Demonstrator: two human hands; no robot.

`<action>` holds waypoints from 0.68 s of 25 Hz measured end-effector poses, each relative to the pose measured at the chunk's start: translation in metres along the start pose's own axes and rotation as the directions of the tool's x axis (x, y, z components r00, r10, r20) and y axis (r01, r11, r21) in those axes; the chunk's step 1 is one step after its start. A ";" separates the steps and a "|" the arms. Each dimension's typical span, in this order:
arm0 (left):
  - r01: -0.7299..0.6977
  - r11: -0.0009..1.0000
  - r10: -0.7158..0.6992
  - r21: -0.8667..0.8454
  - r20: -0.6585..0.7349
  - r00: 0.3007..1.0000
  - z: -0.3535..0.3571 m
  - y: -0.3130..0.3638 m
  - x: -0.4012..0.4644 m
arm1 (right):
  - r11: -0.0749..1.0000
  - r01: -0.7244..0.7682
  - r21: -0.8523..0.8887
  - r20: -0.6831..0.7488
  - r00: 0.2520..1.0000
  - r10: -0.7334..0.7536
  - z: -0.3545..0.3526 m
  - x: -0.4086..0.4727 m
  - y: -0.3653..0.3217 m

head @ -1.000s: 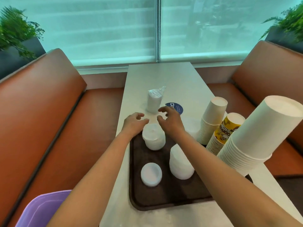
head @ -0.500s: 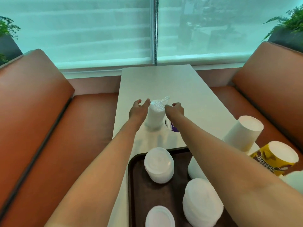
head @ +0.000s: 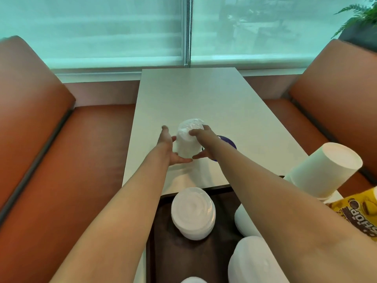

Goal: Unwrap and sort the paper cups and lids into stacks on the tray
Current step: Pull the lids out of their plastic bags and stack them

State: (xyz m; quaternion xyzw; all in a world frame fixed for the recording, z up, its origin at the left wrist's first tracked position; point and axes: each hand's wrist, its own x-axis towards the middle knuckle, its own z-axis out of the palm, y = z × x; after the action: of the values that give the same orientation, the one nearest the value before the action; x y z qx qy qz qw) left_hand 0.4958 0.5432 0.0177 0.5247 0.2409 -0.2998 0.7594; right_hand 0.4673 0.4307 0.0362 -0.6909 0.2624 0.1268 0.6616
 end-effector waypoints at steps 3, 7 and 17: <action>0.036 0.995 -0.040 -0.095 -0.036 0.999 -0.010 -0.007 -0.018 | 0.999 0.050 -0.020 0.013 0.999 -0.050 0.011 -0.019 0.000; -0.041 0.981 0.053 -0.191 0.058 0.997 -0.019 -0.005 -0.053 | 0.966 0.255 0.041 -0.016 0.967 -0.255 0.017 -0.065 -0.007; -0.425 0.894 0.317 0.141 0.471 0.823 -0.034 -0.040 -0.236 | 0.798 0.603 0.027 0.089 0.793 -0.602 -0.001 -0.231 0.036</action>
State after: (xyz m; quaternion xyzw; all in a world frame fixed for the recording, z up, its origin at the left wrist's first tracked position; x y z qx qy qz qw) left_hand 0.3001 0.6120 0.1409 0.5689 -0.0804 -0.2816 0.7685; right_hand 0.2559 0.4748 0.1262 -0.7329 -0.0023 -0.0577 0.6779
